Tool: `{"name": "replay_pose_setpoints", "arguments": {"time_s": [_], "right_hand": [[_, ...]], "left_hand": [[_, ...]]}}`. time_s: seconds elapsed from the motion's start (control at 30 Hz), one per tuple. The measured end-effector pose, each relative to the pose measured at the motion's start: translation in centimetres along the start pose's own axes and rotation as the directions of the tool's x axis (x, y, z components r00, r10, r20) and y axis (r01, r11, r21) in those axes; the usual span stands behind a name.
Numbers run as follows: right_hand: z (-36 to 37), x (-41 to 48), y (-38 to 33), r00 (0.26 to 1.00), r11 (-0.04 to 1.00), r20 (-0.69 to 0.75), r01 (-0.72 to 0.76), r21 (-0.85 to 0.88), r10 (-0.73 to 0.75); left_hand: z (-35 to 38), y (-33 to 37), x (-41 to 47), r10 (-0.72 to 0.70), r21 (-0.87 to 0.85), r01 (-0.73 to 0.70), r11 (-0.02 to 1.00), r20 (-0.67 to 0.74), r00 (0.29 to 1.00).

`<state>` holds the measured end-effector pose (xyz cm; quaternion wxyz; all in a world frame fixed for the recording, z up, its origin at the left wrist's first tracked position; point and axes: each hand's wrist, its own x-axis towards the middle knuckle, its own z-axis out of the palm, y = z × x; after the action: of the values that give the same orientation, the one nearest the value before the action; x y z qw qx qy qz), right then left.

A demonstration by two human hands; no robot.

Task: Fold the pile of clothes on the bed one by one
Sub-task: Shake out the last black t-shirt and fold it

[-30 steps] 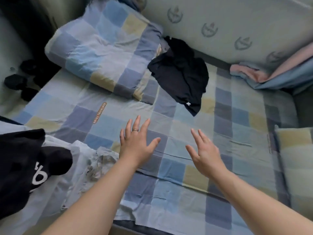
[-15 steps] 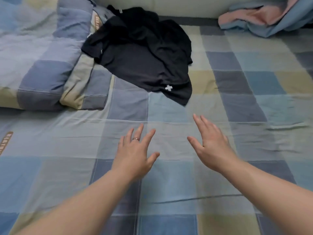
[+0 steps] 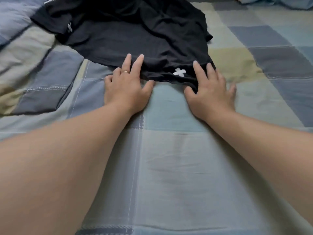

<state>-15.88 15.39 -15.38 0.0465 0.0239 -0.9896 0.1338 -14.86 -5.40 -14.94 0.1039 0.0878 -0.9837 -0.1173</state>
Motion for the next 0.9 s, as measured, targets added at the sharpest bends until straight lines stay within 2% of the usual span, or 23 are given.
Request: {"name": "replay_pose_setpoints", "arguments": {"time_s": [0.07,0.17,0.23,0.37,0.47,0.63,0.7,0.8,0.9], "right_hand": [[0.2,1.5,0.3,0.997,0.998,-0.072,0.034,0.048,-0.031],[0.3,1.3,0.2,0.978,0.974,-0.176,0.146,0.173,-0.115],[0.2,1.3,0.2,0.973,0.952,-0.167,0.195,0.237,-0.158],[-2.9,3.2,1.3,0.987,0.946,0.143,0.022,0.324,-0.072],[-5.9,0.1,0.0,0.895,0.959,0.426,0.004,0.284,-0.13],[-11.9,-9.8,0.1,0.785,0.959,0.612,-0.093,0.267,-0.095],[-16.3,-12.3,-1.2,0.803,0.951,0.588,-0.099,0.293,-0.097],[-24.2,-16.0,-4.6,0.881,0.903,0.465,-0.127,0.411,-0.088],[-34.5,-19.8,-8.6,0.943,0.877,0.332,-0.153,0.456,-0.008]], "left_hand": [[0.4,0.0,0.9,-0.006,-0.02,0.004,1.0,-0.059,0.998],[0.5,-0.1,1.4,0.042,-0.17,-0.073,0.983,-0.182,0.982],[0.1,-0.4,1.2,0.022,-0.295,-0.068,0.953,-0.159,0.987],[-1.9,0.2,-2.1,-0.008,-0.429,0.019,0.903,0.026,1.0],[-4.0,1.1,-6.8,-0.057,-0.431,0.099,0.897,0.108,0.993],[-10.8,1.2,-15.1,-0.054,-0.385,0.209,0.899,0.376,0.925],[-15.0,1.3,-17.8,-0.077,-0.371,0.244,0.896,0.411,0.908],[-23.5,2.5,-20.3,-0.157,-0.38,0.289,0.879,0.342,0.927],[-35.2,4.4,-20.4,-0.155,-0.511,0.274,0.815,0.263,0.952]]}}
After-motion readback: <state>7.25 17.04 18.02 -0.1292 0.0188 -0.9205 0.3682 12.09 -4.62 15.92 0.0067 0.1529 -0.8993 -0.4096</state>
